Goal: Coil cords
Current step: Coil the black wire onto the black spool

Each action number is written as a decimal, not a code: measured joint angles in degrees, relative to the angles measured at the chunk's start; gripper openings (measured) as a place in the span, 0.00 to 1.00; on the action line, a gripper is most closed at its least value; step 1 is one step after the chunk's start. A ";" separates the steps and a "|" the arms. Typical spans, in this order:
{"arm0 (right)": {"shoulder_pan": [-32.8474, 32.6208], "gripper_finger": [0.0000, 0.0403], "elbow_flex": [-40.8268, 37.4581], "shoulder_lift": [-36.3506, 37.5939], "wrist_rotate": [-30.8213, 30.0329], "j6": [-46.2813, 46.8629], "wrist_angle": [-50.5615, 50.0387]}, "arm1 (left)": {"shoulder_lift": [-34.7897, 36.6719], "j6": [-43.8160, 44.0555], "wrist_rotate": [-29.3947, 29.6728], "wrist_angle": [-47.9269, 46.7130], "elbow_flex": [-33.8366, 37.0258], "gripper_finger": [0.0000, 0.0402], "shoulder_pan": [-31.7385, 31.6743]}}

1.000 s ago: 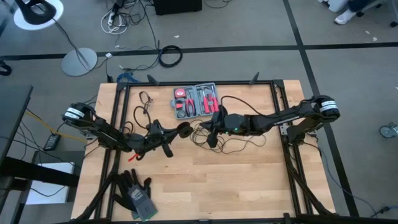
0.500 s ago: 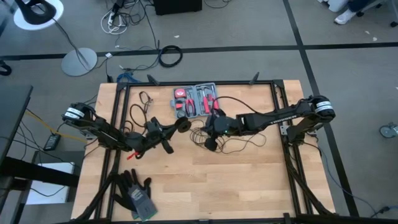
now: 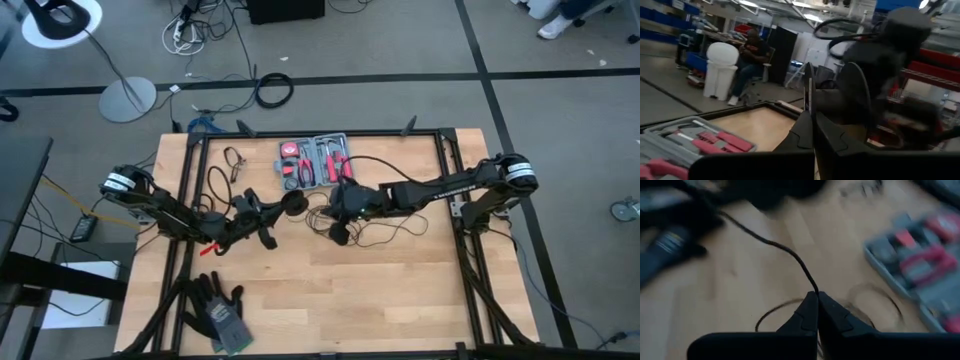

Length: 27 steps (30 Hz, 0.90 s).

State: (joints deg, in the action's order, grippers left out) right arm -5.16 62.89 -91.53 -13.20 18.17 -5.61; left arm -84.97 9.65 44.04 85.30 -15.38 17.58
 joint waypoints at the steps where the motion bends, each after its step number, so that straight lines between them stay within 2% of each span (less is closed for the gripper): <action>1: -0.07 0.00 0.00 -0.32 0.57 -0.67 2.13 | 0.00 0.00 0.28 -0.36 -0.07 0.00 -0.02; 4: -0.09 0.00 0.31 -2.20 1.64 -1.57 6.57 | 0.00 0.00 1.13 -0.88 -0.60 0.00 -0.02; 10: 0.98 0.00 -0.03 -6.84 2.32 2.00 0.81 | 0.02 0.00 -1.86 -0.81 -1.46 0.00 -0.02; 13: 1.69 0.00 0.02 -7.01 -0.04 4.15 -3.02 | 0.02 0.02 -1.87 -1.09 -1.40 0.00 0.07; 16: 1.81 0.00 -0.04 -5.25 -3.02 4.49 -6.30 | 0.02 0.02 -2.11 -3.07 -1.33 0.00 0.09; 23: 2.23 0.00 0.07 0.77 -3.48 4.15 -6.71 | 0.02 3.97 -2.18 -13.71 -1.44 0.00 0.09; 27: 2.99 0.00 1.23 1.41 -2.32 4.11 -7.05 | 0.02 6.14 -2.08 -19.16 -1.67 0.00 0.08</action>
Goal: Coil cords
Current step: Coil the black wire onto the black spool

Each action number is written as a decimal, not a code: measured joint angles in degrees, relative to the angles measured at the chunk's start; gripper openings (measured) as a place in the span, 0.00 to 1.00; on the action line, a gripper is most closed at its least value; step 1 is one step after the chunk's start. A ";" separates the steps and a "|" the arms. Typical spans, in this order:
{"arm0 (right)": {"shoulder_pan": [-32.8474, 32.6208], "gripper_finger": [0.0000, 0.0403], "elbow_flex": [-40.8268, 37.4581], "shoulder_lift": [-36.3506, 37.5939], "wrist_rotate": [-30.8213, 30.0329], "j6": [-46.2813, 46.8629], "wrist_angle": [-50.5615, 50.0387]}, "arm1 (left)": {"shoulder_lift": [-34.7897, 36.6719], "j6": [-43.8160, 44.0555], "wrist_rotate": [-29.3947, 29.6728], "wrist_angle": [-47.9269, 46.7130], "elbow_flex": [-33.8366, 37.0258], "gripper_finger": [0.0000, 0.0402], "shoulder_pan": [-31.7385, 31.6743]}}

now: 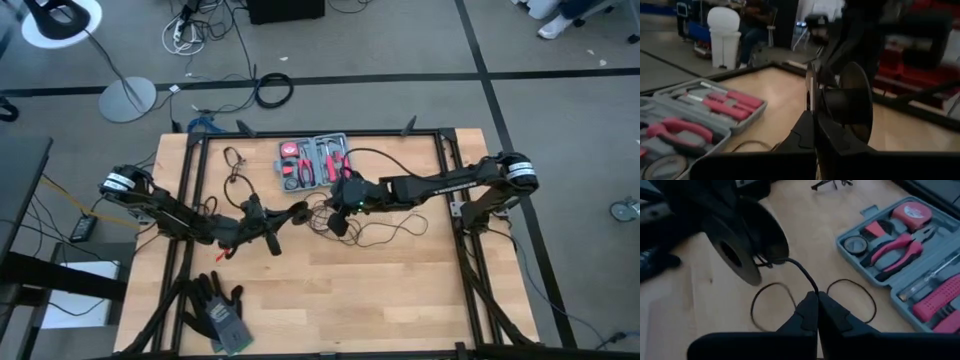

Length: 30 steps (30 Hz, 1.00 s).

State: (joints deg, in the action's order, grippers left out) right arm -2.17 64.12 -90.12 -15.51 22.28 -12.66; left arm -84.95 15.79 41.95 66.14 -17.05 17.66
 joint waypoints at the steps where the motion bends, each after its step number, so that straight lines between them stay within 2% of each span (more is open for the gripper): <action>1: 0.12 0.00 0.44 -0.18 0.45 -0.06 -0.05 | 0.00 0.13 -0.06 -1.23 -0.39 0.00 -0.04; 12: -1.02 0.00 2.68 -1.54 5.26 -0.96 4.96 | -0.02 -0.52 9.05 -16.22 -7.36 0.00 -1.54; 17: -1.47 0.00 2.52 -3.76 5.95 -3.01 7.90 | -0.02 -1.61 9.14 -18.10 -10.17 0.00 -3.33; 24: -1.49 0.00 2.53 -9.16 8.23 -5.68 17.53 | -0.02 -2.05 6.84 -17.98 -11.90 0.00 -4.55; 30: -1.47 0.02 2.48 -11.81 8.27 -7.70 17.13 | -0.02 -0.57 5.83 -15.98 -11.91 0.00 -4.55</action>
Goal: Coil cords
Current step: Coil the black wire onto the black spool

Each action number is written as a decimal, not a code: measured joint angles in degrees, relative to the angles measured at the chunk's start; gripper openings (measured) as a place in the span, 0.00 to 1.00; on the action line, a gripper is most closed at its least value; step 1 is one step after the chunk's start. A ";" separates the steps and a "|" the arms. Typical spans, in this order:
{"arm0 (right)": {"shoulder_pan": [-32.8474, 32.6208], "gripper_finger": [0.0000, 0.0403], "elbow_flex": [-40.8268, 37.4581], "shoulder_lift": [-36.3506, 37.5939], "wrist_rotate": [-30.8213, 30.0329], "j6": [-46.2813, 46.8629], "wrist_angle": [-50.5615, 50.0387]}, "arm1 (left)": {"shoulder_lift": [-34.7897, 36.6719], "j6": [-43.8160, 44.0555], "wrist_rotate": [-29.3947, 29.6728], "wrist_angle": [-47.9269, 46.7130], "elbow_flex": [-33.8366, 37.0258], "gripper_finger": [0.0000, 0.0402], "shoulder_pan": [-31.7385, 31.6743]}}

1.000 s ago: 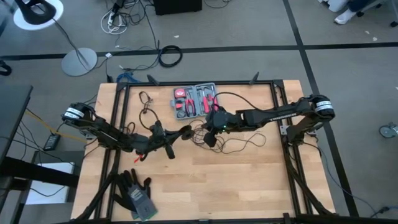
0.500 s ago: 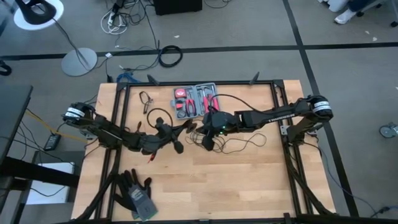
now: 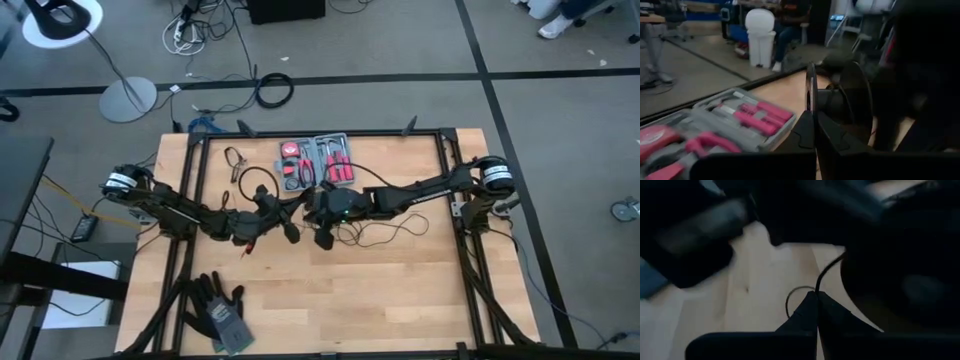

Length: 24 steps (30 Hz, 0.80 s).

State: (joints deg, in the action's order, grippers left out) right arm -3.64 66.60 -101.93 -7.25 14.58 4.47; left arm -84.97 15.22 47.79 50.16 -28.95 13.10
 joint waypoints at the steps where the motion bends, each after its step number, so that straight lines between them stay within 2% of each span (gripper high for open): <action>1: 0.00 0.02 0.12 -0.32 0.02 -0.13 -0.25 | 0.00 0.03 -0.25 0.56 -0.05 0.00 0.00; 8: -1.17 0.06 -0.29 -0.33 -1.67 3.21 -10.03 | 0.00 -2.94 -0.01 8.03 1.04 0.00 0.50; 14: -5.64 0.05 -6.15 -0.20 -11.72 5.30 -7.92 | 0.02 -2.91 -0.02 18.87 7.08 0.00 1.28; 19: -8.88 0.04 -14.12 -0.04 -16.15 9.23 3.72 | 0.00 -1.62 0.01 24.92 11.33 0.00 2.63; 24: -11.08 0.03 -24.01 -0.12 -17.71 11.29 25.51 | 0.02 -3.68 0.33 30.29 13.49 0.00 3.46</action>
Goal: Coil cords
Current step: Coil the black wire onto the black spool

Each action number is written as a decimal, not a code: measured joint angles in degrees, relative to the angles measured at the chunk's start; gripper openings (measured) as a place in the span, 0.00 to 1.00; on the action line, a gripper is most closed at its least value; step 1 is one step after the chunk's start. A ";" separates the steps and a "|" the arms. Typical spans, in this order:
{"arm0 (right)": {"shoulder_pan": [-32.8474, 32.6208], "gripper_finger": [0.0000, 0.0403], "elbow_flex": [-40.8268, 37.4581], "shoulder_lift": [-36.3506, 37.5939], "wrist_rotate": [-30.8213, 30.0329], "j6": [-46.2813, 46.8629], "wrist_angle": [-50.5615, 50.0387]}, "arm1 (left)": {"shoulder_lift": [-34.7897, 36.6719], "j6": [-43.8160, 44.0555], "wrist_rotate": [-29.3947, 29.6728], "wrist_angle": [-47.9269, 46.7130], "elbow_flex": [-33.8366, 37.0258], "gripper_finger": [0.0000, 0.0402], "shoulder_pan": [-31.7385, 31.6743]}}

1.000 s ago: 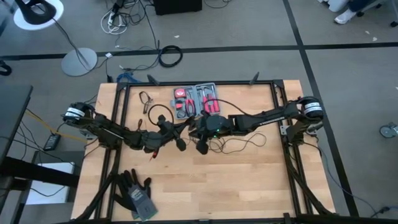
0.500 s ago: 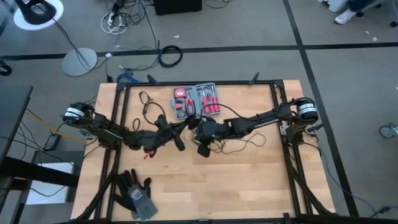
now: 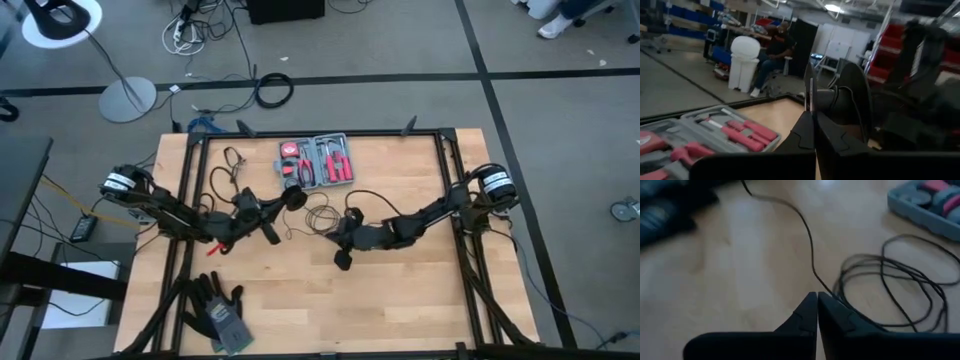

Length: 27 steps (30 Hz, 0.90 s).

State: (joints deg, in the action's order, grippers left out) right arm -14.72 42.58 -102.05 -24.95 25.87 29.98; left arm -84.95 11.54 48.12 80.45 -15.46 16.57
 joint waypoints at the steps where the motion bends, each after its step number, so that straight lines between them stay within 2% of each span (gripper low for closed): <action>1: -0.25 0.04 -1.42 -0.43 -0.10 -0.16 5.09 | 0.00 -0.82 -0.05 0.20 0.00 0.00 0.08; 4: -0.55 0.04 -3.62 -2.69 -0.21 -5.85 15.16 | 0.00 -1.79 -0.60 1.25 0.01 0.00 0.10; 8: 0.29 0.04 -0.43 -8.69 -0.04 -15.86 20.99 | 0.00 -2.12 -0.88 1.11 -0.02 0.00 0.10; 13: 2.50 0.06 8.22 -15.91 -1.07 -25.01 20.94 | 0.00 -2.26 -0.89 1.82 0.00 0.00 0.10; 17: 4.50 0.11 13.51 -18.68 -1.19 -29.87 20.55 | 0.00 -2.28 -1.45 2.49 -0.02 0.00 0.10; 24: 6.66 0.23 18.72 -20.60 0.33 -33.03 13.59 | 0.00 -2.13 -1.95 2.62 0.00 0.00 0.10; 27: 7.08 0.25 19.35 -20.68 4.61 -33.05 12.08 | 0.00 -2.13 -2.26 2.95 -0.04 0.00 0.10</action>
State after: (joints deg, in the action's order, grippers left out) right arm -7.64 61.93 -122.74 -20.34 -7.18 42.06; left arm -84.95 9.41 45.86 83.40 -15.51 16.67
